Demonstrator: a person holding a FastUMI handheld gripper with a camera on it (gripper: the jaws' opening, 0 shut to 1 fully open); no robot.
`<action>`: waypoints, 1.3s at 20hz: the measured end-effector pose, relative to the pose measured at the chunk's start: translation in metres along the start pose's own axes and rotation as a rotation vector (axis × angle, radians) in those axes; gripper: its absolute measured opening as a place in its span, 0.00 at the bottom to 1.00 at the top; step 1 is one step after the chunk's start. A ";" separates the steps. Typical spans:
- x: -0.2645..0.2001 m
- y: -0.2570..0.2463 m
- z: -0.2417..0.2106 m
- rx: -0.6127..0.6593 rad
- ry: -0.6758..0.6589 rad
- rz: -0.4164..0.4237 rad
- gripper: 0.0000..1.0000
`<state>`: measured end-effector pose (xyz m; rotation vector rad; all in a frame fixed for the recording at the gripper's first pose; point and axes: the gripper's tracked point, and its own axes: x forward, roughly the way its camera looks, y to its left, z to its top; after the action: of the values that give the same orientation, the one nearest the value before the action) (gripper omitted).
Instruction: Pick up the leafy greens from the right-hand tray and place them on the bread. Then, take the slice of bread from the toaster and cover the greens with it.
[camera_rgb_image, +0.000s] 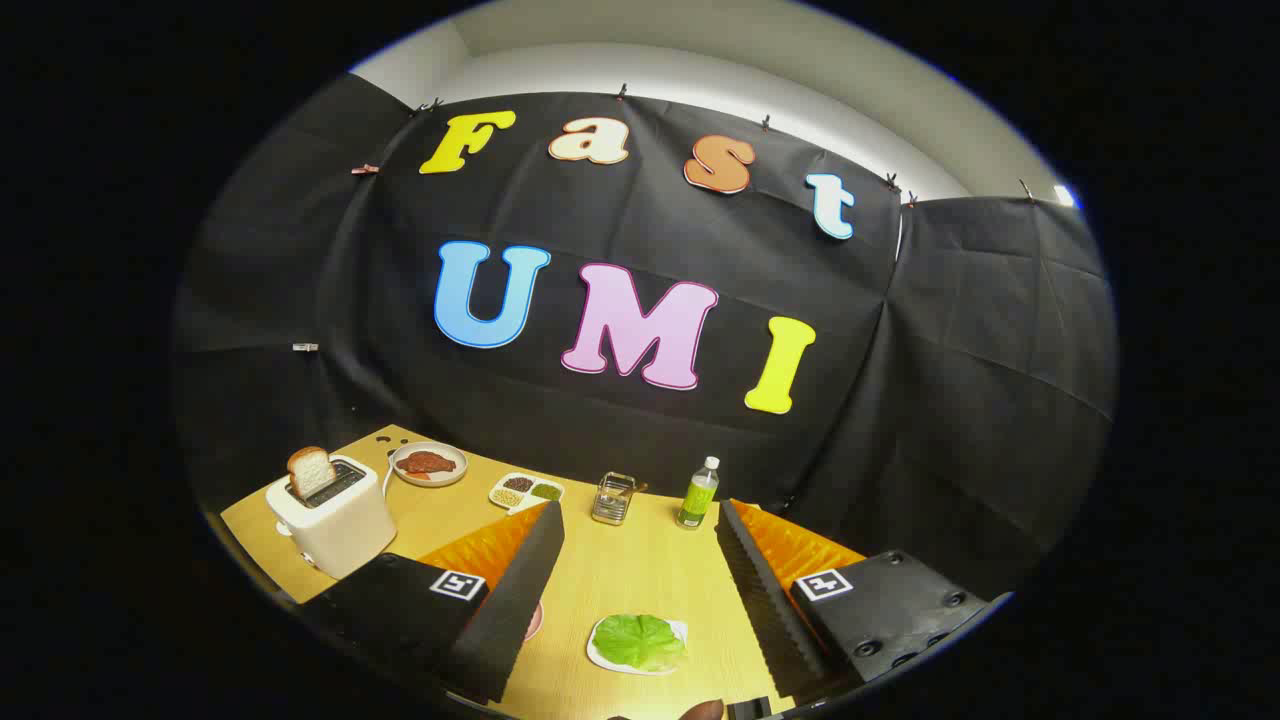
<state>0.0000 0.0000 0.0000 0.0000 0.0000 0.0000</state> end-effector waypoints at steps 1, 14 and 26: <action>-0.001 0.001 -0.001 0.002 0.002 0.001 0.97; -0.004 -0.003 0.007 0.005 -0.030 -0.003 0.96; 0.020 -0.007 -0.001 -0.027 0.011 0.166 0.96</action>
<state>0.0199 -0.0072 -0.0010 -0.0268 0.0106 0.1656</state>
